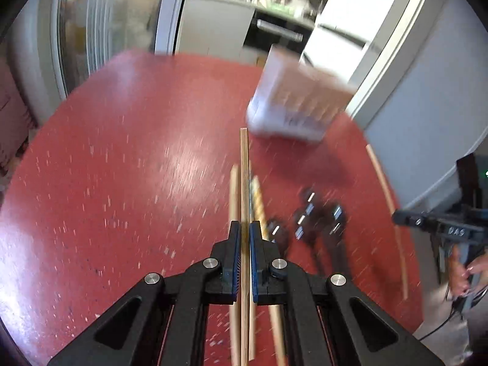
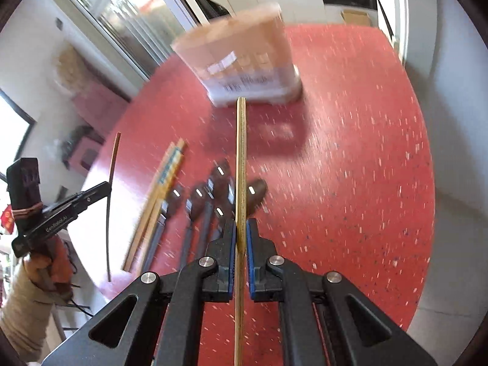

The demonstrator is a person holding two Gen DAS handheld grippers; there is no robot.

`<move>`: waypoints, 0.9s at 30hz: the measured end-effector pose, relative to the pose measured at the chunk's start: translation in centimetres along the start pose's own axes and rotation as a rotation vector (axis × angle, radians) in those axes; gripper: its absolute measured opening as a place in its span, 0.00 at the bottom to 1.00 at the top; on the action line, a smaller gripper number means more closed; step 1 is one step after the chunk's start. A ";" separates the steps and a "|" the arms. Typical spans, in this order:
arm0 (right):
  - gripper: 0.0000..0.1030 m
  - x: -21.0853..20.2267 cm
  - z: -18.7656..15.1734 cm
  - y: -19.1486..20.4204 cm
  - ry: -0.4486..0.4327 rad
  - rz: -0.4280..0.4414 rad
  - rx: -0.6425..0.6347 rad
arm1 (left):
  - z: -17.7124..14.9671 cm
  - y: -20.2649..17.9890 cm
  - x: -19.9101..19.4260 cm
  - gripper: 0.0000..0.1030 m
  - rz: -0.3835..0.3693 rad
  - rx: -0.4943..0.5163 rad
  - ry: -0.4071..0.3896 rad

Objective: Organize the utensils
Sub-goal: 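Grasp a plain wooden chopstick with the right tool while the left tool grasps another chopstick, then lower both held chopsticks into the beige utensil holder and open both tools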

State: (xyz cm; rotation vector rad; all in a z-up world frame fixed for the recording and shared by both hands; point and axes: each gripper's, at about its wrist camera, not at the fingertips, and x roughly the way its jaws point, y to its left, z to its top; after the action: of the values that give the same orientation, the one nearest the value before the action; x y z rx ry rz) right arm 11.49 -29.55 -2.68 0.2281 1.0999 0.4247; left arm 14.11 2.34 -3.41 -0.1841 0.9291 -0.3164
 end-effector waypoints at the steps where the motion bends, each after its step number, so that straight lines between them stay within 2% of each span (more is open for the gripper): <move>1: 0.07 -0.8 0.7 0.2 -0.024 0.012 -0.005 | 1.0 -0.7 -0.6 0.33 0.000 0.008 -0.036; 4: 0.07 -2.6 3.6 0.9 -0.104 0.034 -0.026 | 4.8 -2.4 -1.5 0.33 -0.017 0.033 -0.143; 8: 0.07 -3.9 9.6 2.4 -0.227 0.007 -0.067 | 11.0 -4.5 -3.0 0.33 -0.028 0.073 -0.286; 9: 0.07 -4.1 10.1 2.7 -0.250 0.004 -0.069 | 12.7 -4.8 -3.1 0.33 -0.031 0.079 -0.314; 12: 0.07 -4.6 14.3 2.8 -0.344 0.004 -0.062 | 17.8 -5.8 -2.4 0.33 -0.055 0.059 -0.390; 16: 0.07 -4.7 19.2 3.5 -0.472 -0.012 -0.082 | 23.7 -6.1 -0.5 0.33 -0.049 0.036 -0.489; 21: 0.07 -1.7 23.7 3.9 -0.570 -0.047 -0.117 | 27.8 -6.3 2.8 0.33 -0.004 0.058 -0.585; 27: 0.07 3.4 25.9 3.8 -0.581 -0.084 -0.177 | 27.9 -5.8 8.6 0.33 0.051 0.095 -0.600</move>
State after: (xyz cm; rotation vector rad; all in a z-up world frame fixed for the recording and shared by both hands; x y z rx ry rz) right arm 35.21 -23.87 7.43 0.1345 0.4965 0.3467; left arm 40.39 -5.49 8.15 -0.1544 0.3239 -0.2363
